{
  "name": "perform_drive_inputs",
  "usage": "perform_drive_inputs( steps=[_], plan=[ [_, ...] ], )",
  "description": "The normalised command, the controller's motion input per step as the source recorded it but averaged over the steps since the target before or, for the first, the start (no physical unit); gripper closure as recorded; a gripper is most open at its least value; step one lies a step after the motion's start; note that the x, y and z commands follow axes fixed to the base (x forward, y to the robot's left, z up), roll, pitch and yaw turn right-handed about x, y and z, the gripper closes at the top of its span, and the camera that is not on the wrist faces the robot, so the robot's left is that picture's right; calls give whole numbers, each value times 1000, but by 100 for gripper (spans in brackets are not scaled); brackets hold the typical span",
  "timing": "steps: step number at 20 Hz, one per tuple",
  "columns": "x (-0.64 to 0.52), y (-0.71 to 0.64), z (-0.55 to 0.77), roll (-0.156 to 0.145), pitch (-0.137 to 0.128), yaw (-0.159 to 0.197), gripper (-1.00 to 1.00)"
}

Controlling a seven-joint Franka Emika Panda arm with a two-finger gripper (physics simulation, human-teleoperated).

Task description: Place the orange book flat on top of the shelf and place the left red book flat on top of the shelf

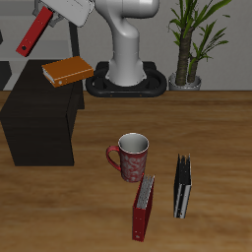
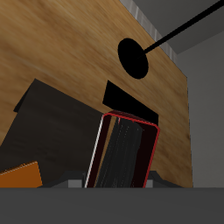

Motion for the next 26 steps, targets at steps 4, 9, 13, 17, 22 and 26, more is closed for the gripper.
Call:
perform_drive_inputs(
  steps=[4, 9, 13, 17, 22, 26],
  plan=[
    [229, -180, 25, -25, -36, 33, 100],
    [354, -80, -199, 4, 22, 29, 100],
    [541, -69, -822, 46, 232, 6, -100],
    [143, 95, -348, 69, 124, -27, -100],
    [-43, 290, -151, 122, 71, -43, -100],
    [-140, 422, 75, 94, -11, 28, -100]
  ],
)
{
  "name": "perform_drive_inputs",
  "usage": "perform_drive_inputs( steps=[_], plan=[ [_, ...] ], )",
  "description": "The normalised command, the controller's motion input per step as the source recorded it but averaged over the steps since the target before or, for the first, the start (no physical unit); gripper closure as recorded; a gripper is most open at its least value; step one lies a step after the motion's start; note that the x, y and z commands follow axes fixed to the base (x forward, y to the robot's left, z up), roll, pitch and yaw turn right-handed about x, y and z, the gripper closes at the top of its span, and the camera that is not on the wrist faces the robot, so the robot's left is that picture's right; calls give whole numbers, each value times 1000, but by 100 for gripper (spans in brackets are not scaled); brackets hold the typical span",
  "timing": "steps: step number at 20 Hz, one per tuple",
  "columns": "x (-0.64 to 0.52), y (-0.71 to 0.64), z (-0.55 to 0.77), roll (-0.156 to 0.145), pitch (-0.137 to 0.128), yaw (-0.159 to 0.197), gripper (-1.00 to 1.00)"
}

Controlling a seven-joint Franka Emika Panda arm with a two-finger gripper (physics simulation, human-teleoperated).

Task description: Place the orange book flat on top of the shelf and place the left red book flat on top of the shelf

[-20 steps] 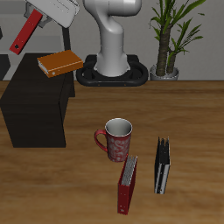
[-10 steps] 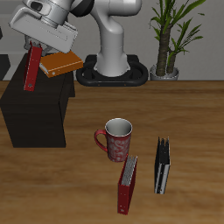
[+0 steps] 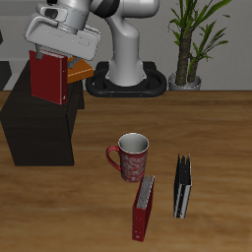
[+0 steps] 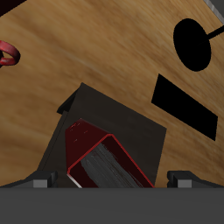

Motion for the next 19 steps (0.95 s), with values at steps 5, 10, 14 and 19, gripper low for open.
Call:
perform_drive_inputs(
  steps=[5, 10, 14, 19],
  plan=[
    [-238, 544, 78, 138, -37, -2, -100],
    [-259, 429, 12, 106, -12, 2, -100],
    [-132, 184, -131, 30, -9, -6, -100],
    [-220, 347, -166, 104, -16, 20, -100]
  ],
)
